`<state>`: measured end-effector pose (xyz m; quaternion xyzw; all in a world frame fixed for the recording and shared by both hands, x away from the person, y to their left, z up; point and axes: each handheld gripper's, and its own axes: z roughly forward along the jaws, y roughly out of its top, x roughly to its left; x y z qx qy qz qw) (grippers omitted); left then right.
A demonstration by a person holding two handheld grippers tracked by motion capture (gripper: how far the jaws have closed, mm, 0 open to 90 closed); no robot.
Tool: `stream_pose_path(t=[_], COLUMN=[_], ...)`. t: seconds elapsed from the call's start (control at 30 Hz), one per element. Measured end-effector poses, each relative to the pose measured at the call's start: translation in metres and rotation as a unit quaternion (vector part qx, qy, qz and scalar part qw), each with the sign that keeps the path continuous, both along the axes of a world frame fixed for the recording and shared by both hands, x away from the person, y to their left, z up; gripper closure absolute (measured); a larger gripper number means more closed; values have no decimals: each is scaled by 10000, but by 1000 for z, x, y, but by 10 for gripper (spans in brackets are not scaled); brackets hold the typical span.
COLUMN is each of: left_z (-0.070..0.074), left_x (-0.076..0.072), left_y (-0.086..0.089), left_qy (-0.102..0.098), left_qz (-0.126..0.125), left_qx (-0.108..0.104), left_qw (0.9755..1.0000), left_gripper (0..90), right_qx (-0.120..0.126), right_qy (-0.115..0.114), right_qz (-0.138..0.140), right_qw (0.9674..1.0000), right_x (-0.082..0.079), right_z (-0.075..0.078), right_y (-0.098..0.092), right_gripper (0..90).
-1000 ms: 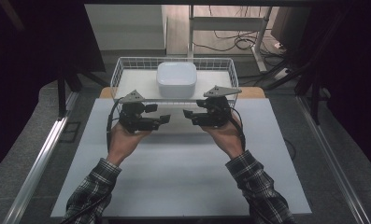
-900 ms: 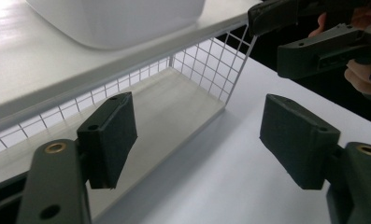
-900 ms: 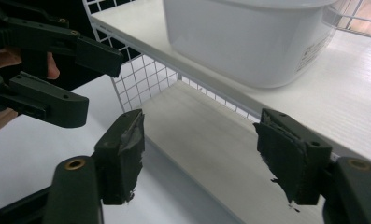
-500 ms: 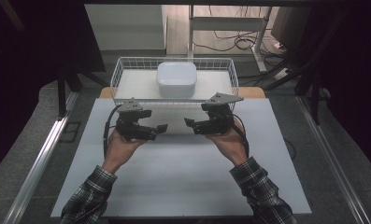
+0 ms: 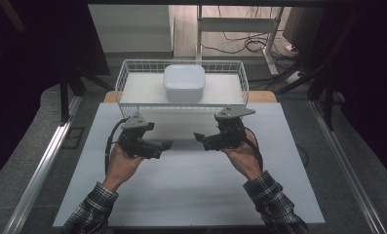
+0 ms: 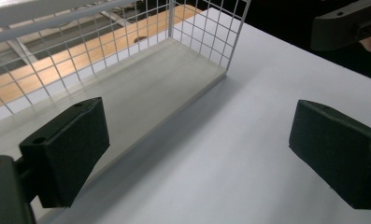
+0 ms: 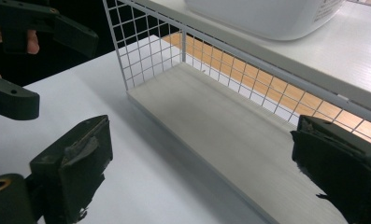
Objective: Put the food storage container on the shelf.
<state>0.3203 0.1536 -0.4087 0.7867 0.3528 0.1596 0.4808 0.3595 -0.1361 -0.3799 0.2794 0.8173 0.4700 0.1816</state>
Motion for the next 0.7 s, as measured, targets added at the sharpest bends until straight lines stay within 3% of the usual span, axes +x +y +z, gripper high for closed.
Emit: stream_pose_path(t=[0.17, 0.7], left_z=[-5, -30], left_x=[-6, -23], left_y=[1, 0], left_qy=[-80, -68], left_qz=[32, 43], left_qx=[57, 153], left_qw=[9999, 9999], left_gripper=[37, 46], right_qx=[-41, -129], right_qy=[-44, -149], right_qz=[25, -34], right_qw=[10000, 9998], right_x=[-6, -21], right_z=[-2, -23], right_y=[-3, -12], right_gripper=[29, 8])
